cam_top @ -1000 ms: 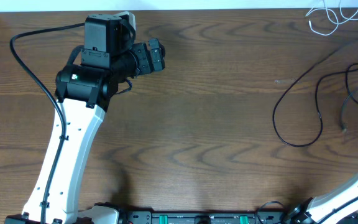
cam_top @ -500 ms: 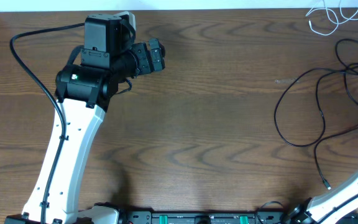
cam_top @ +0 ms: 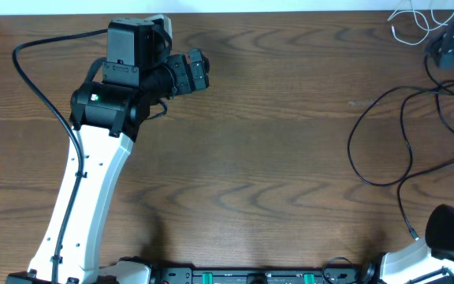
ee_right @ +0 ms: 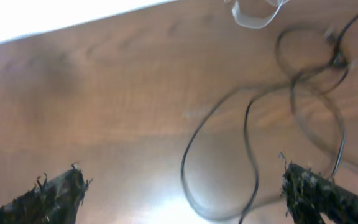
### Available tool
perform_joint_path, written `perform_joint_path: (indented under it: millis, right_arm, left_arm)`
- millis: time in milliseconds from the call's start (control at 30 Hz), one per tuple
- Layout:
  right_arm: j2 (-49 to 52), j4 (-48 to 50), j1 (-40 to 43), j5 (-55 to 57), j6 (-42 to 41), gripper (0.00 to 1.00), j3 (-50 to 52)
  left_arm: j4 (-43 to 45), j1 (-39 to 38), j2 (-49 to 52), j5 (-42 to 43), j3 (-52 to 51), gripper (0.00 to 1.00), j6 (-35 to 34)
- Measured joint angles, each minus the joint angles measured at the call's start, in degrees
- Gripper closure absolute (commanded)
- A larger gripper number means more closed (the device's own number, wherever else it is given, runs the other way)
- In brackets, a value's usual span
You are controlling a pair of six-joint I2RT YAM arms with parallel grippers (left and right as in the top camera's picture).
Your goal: Untangle cables
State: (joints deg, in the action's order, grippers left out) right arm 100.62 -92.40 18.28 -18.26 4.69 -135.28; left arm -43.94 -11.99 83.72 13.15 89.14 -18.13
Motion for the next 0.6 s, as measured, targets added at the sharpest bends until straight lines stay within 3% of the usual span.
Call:
perform_joint_path:
  millis: [133, 600]
  right_arm:
    - [-3.96, -4.66, -2.86, 0.02, 1.18, 0.01, 0.04]
    - [-19.39, -4.68, -6.10, 0.02, 0.74, 0.01, -0.02]
  left_arm:
    - [-0.02, 0.00, 0.00, 0.00, 0.00, 0.01, 0.00]
    - [0.00, 0.00, 0.00, 0.00, 0.00, 0.01, 0.00]
